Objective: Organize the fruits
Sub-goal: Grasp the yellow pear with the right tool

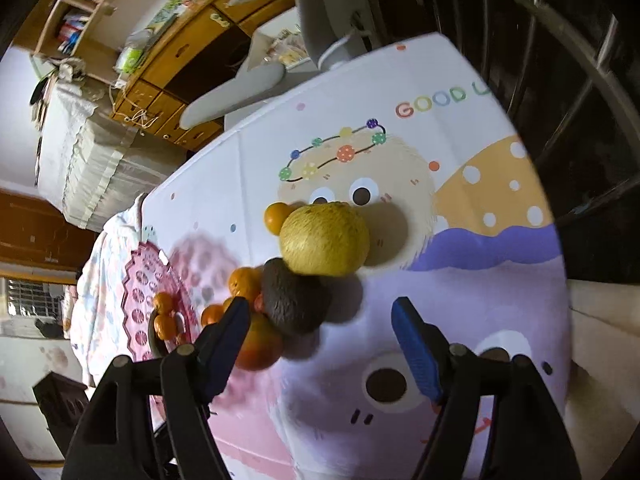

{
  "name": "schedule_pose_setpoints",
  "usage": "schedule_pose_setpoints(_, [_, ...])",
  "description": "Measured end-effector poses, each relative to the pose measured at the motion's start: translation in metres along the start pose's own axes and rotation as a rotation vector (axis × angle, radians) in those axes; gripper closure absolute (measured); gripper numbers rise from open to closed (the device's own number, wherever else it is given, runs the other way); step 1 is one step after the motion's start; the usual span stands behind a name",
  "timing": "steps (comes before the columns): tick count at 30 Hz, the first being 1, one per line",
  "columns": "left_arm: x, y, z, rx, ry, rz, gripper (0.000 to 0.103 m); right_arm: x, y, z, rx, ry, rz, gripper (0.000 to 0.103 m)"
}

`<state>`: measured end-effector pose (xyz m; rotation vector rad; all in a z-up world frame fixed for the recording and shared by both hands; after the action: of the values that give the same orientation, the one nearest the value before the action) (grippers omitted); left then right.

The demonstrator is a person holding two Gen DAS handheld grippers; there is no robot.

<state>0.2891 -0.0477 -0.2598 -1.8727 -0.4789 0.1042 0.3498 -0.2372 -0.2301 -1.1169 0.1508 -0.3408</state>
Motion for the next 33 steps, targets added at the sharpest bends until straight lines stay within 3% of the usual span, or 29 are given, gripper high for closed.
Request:
schedule_pose_setpoints(10, [0.012,0.047,-0.001,0.047,-0.059,0.035,0.014,0.019,0.06,-0.011,0.022,0.126,0.105,0.029])
schedule_pose_setpoints(16, [0.018,0.069,-0.004,0.051,-0.074,0.045,0.014,0.025,0.076,-0.004,0.045,0.094,0.111,0.022])
schedule_pose_setpoints(24, [0.025,0.079,-0.002,0.037,-0.113,0.013,0.014,0.035,0.093,0.01,0.054,0.035,0.112,0.021])
schedule_pose_setpoints(33, [0.031,0.085,0.002,0.004,-0.141,-0.004,0.034,0.038,0.101,0.014,0.042,0.004,0.113,0.022])
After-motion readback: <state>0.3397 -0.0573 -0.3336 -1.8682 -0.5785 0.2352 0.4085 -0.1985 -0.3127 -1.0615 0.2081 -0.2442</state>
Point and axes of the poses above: each gripper's, at about its wrist camera, not at the fingertips, and y roughly the way its jaws point, z to its left, x to its top, the point moved 6 cm from there along y, roughly the way its jaws point, and after that the axes turned 8 degrees about y, right-handed, at the moved point
